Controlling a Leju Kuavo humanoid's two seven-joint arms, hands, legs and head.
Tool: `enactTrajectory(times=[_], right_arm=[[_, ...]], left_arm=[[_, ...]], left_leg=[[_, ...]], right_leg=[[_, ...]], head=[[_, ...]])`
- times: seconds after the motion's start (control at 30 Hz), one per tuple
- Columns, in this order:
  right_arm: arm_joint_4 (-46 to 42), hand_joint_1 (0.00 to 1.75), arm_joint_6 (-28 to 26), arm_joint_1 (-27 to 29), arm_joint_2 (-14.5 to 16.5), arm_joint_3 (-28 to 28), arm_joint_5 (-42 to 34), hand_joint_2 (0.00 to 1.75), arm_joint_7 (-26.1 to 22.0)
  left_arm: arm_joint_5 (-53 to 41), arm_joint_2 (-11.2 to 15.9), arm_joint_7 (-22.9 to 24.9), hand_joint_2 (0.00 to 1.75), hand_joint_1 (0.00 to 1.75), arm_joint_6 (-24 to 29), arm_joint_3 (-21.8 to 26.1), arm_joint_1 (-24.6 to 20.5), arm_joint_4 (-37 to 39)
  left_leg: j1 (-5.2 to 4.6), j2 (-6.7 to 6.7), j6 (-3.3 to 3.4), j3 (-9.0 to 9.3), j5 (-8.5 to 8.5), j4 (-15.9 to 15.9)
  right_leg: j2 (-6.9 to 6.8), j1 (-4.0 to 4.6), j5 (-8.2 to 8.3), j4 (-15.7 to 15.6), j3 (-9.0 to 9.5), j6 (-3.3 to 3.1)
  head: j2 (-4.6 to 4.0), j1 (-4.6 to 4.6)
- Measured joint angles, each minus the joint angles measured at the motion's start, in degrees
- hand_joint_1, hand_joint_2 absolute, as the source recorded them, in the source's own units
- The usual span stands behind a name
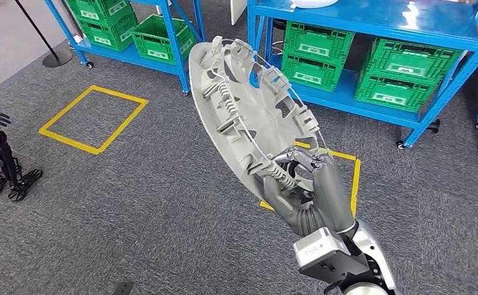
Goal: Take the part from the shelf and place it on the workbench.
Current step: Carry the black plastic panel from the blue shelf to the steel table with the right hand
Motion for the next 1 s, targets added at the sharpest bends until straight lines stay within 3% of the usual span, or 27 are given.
enactTrajectory(times=[0.07,0.13,0.17,0.23,0.27,0.33,0.37,0.43,0.47,0.53,0.57,0.63,0.67,0.7,0.73,0.8,0.87,0.93,1.0], right_arm=[[-0.24,1.75,-0.16,0.13,-0.03,-0.01,0.23,1.75,0.02],[-0.28,1.75,-0.23,0.24,-0.05,-0.02,0.37,1.75,0.04],[-0.28,1.75,-0.23,0.26,-0.07,-0.02,0.40,1.75,0.04],[-0.31,1.75,-0.23,0.28,-0.09,-0.02,0.42,1.75,0.06],[-0.37,1.75,-0.23,0.29,-0.10,-0.02,0.42,1.75,0.07],[-0.52,1.75,-0.26,0.31,-0.11,-0.02,0.44,1.75,0.05],[-0.58,1.75,-0.27,0.31,-0.13,-0.02,0.45,1.75,0.04],[-0.70,1.75,-0.27,0.30,-0.14,-0.02,0.47,1.75,0.05],[-0.79,1.75,-0.25,0.29,-0.15,-0.02,0.48,1.75,0.07],[-0.99,1.75,-0.21,0.31,-0.20,-0.02,0.63,1.75,0.27],[-1.05,1.75,-0.15,0.41,-0.26,-0.02,0.83,1.75,0.50],[-1.11,1.75,0.05,0.75,-0.40,-0.02,1.43,1.75,1.10],[-1.15,1.75,0.20,0.92,-0.45,-0.02,1.74,1.75,1.37],[-1.24,1.75,0.34,1.02,-0.48,-0.02,1.99,1.75,1.57],[-1.38,1.75,0.49,1.07,-0.48,-0.03,2.18,1.75,1.70],[-1.67,1.75,0.76,1.11,-0.47,-0.04,2.41,1.75,1.79],[-1.95,1.75,0.95,1.12,-0.47,-0.08,2.57,1.75,1.80],[-2.33,1.75,1.05,1.06,-0.44,-0.12,2.68,1.75,1.81],[-2.71,1.75,1.09,0.98,-0.41,-0.13,2.74,1.75,1.81]], left_arm=[[-0.04,-0.04,-0.04,1.75,0.00,-0.03,-0.01,-0.18,-0.01],[-0.09,-0.04,-0.04,1.75,0.00,-0.04,-0.01,-0.26,-0.02],[-0.11,-0.04,-0.02,1.75,0.00,-0.06,-0.01,-0.24,-0.02],[-0.13,-0.03,0.04,1.75,0.00,-0.09,-0.01,-0.21,-0.02],[-0.14,-0.03,0.05,1.75,0.00,-0.09,-0.01,-0.25,-0.04],[-0.15,-0.03,0.05,1.75,0.00,-0.09,-0.01,-0.37,-0.09],[-0.15,-0.03,0.04,1.75,0.00,-0.09,-0.01,-0.39,-0.10],[-0.15,0.00,0.05,1.75,0.00,-0.09,-0.01,-0.28,-0.07],[-0.16,-0.03,0.08,1.75,0.00,-0.09,-0.01,-0.22,-0.06],[-0.23,-0.10,0.12,1.75,0.00,-0.15,0.01,-0.26,-0.08],[-0.32,-0.13,0.13,1.75,0.00,-0.22,0.01,-0.37,-0.10],[-0.50,-0.14,0.16,1.75,0.00,-0.36,0.02,-0.54,-0.11],[-0.58,-0.16,0.21,1.75,0.00,-0.39,0.02,-0.55,-0.11],[-0.63,-0.19,0.25,1.75,0.00,-0.40,0.02,-0.53,-0.10],[-0.70,-0.24,0.30,1.75,0.00,-0.40,0.02,-0.53,-0.10],[-0.91,-0.31,0.36,1.75,0.00,-0.40,0.02,-0.63,-0.10],[-1.08,-0.32,0.44,1.75,0.00,-0.40,0.02,-0.72,-0.10],[-1.11,-0.29,0.48,1.75,0.00,-0.40,0.01,-0.65,-0.07],[-1.11,-0.36,0.48,1.75,0.00,-0.40,0.00,-0.58,-0.02]], left_leg=[[0.03,3.27,-0.55,-3.13,-3.52,6.77],[0.27,3.86,-0.83,-5.92,-5.59,12.74],[0.32,3.92,-0.84,-5.95,-5.09,12.95],[0.25,4.96,-0.55,-2.65,-1.68,6.91],[-0.03,6.49,-0.16,-0.43,-0.22,2.71],[-0.58,8.68,0.65,2.30,1.26,-2.58],[-0.80,8.84,0.97,2.40,1.20,-3.10],[-0.69,7.35,1.47,2.26,1.61,-3.36],[-0.50,6.63,1.75,2.34,1.84,-3.64],[-0.09,5.18,2.32,2.54,2.29,-4.14],[-0.08,4.38,2.50,2.44,2.37,-4.17],[-0.09,2.68,2.66,2.26,2.41,-4.01],[-0.10,1.76,2.67,2.21,2.40,-3.87],[-0.08,0.87,2.62,2.20,2.36,-3.67],[-0.02,-0.03,2.50,2.19,2.27,-3.41],[0.06,-1.68,1.97,1.91,2.01,-2.74],[0.14,-2.95,1.17,1.37,2.00,-2.42],[0.32,-3.84,0.36,0.95,2.29,-2.65],[0.21,-1.60,-0.24,0.17,1.53,-1.41]], right_leg=[[-1.39,0.05,-0.06,-0.09,0.08,-0.39],[-2.83,0.08,-0.16,-0.09,0.08,-0.49],[-3.49,0.08,-0.21,-0.08,0.12,-0.48],[-4.82,0.10,-0.39,-0.08,0.38,-0.32],[-5.45,0.19,-0.53,-0.08,0.57,-0.14],[-6.55,0.39,-0.73,-0.10,0.85,0.36],[-7.09,0.46,-0.77,-0.16,0.94,0.65],[-8.12,0.49,-0.90,-0.33,1.19,1.32],[-7.58,0.43,-1.31,-0.02,1.23,1.64],[-4.59,0.29,-3.66,3.57,-0.18,1.99],[-2.76,0.23,-5.50,7.19,-1.84,2.01],[-1.20,0.25,-8.07,14.19,-5.38,1.99],[-0.97,0.26,-7.88,15.44,-6.17,1.97],[-0.82,0.24,-6.50,14.23,-5.78,1.93],[-0.39,0.16,-4.35,10.92,-4.34,1.88],[2.09,-0.11,-1.38,3.66,-1.06,1.80],[3.57,-0.10,-0.89,0.83,0.06,1.51],[2.41,0.04,-0.59,0.61,0.06,0.79],[1.05,-0.05,-0.33,0.22,0.40,-0.06]], head=[[0.00,-0.26],[0.00,-0.30],[0.00,-0.31],[0.00,-0.31],[0.00,-0.31],[0.00,-0.25],[0.00,-0.23],[0.00,-0.19],[0.00,-0.18],[0.00,0.01],[0.00,0.11],[0.00,0.30],[0.00,0.34],[0.00,0.36],[0.00,0.38],[0.00,0.45],[0.00,0.52],[0.00,0.54],[0.00,0.32]])
